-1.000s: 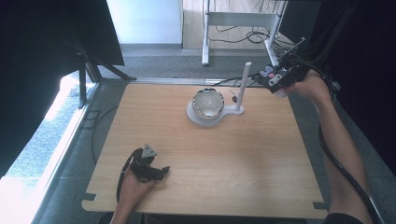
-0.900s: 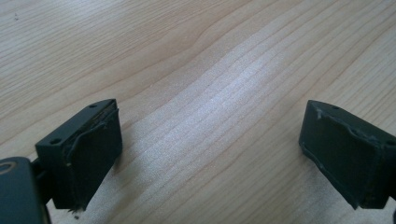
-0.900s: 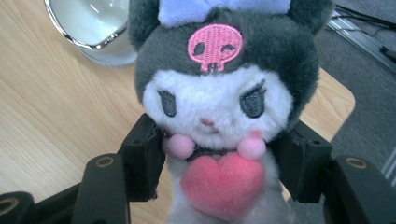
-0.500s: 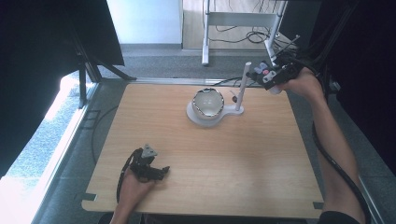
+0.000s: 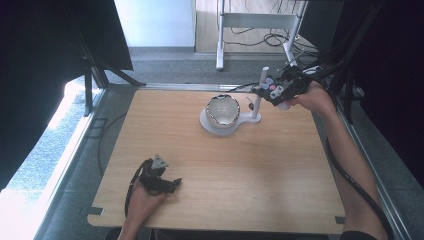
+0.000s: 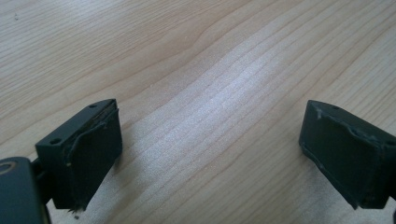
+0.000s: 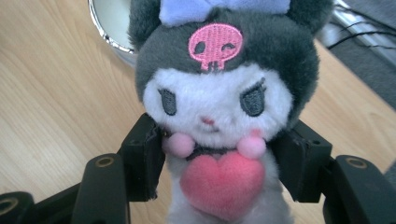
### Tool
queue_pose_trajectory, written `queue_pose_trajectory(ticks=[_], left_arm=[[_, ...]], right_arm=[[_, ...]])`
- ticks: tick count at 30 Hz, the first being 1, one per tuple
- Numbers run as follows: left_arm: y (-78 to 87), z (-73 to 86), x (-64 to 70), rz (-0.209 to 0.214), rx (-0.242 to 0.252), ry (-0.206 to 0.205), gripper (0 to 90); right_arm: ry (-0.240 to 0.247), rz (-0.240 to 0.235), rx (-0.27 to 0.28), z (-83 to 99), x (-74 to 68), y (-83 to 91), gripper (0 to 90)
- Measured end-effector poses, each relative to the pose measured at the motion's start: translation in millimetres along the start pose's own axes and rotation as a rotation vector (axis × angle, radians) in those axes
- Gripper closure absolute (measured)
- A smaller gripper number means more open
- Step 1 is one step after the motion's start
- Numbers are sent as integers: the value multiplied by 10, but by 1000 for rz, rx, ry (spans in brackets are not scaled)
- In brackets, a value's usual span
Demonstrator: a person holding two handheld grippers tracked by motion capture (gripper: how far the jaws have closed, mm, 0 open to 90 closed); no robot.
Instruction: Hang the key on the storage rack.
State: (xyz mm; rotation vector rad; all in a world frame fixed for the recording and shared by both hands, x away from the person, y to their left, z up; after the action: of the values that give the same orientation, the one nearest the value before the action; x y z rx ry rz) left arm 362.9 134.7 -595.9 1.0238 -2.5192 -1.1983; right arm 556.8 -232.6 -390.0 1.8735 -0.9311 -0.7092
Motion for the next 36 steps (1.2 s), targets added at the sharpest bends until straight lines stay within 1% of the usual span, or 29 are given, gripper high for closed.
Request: queue_pose_trajectory(ticks=[3,5,6,10,12,14,16,19,21,23,26,29,30,33,36], left_arm=[[0,0,0,0,0,0,58],[0,0,0,-1,0,0,58],[0,0,0,-1,0,-1,58],[-1,0,-1,-1,0,-1,58],[0,0,-1,-1,0,-1,58],[0,0,-1,-1,0,-1,58],[1,3,1,1,-2,-1,58],[1,2,1,1,-2,-1,58],[1,2,1,1,-2,-1,58],[1,2,1,1,-2,-1,58],[1,2,1,1,-2,-1,58],[1,2,1,1,-2,-1,58],[1,2,1,1,-2,-1,58],[1,2,2,1,-2,-1,58],[1,2,1,1,-2,0,58]], right_arm=[[-8,-9,-17,71,13,-104,395],[-20,-9,-30,141,68,-179,395],[-20,-9,-30,141,68,-179,395],[-41,-7,-32,207,156,-231,394],[-55,5,-38,251,209,-261,394],[-55,10,-40,261,227,-270,394],[-78,30,-44,290,284,-297,393],[-101,42,-30,305,356,-334,392],[-107,49,-17,299,381,-370,388],[-102,50,-13,296,381,-420,380],[-87,43,-12,289,338,-510,363],[-73,65,-16,286,332,-592,303],[-72,66,-10,277,331,-606,269],[-69,67,12,257,324,-616,223],[-52,65,21,263,316,-612,200]])
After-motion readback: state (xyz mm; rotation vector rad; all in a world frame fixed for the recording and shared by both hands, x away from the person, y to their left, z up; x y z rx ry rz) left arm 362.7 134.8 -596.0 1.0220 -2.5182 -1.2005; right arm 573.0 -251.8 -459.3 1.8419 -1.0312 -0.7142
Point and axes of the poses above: each handheld gripper's, and its own axes: y roughly backward along the jaws, z roughly out of its underside, x roughly to its right, the point moved 10 cm from there along -y, roughly forward along the jaws, and after that the axes turned 14 degrees about -y, right-handed, at the moved point
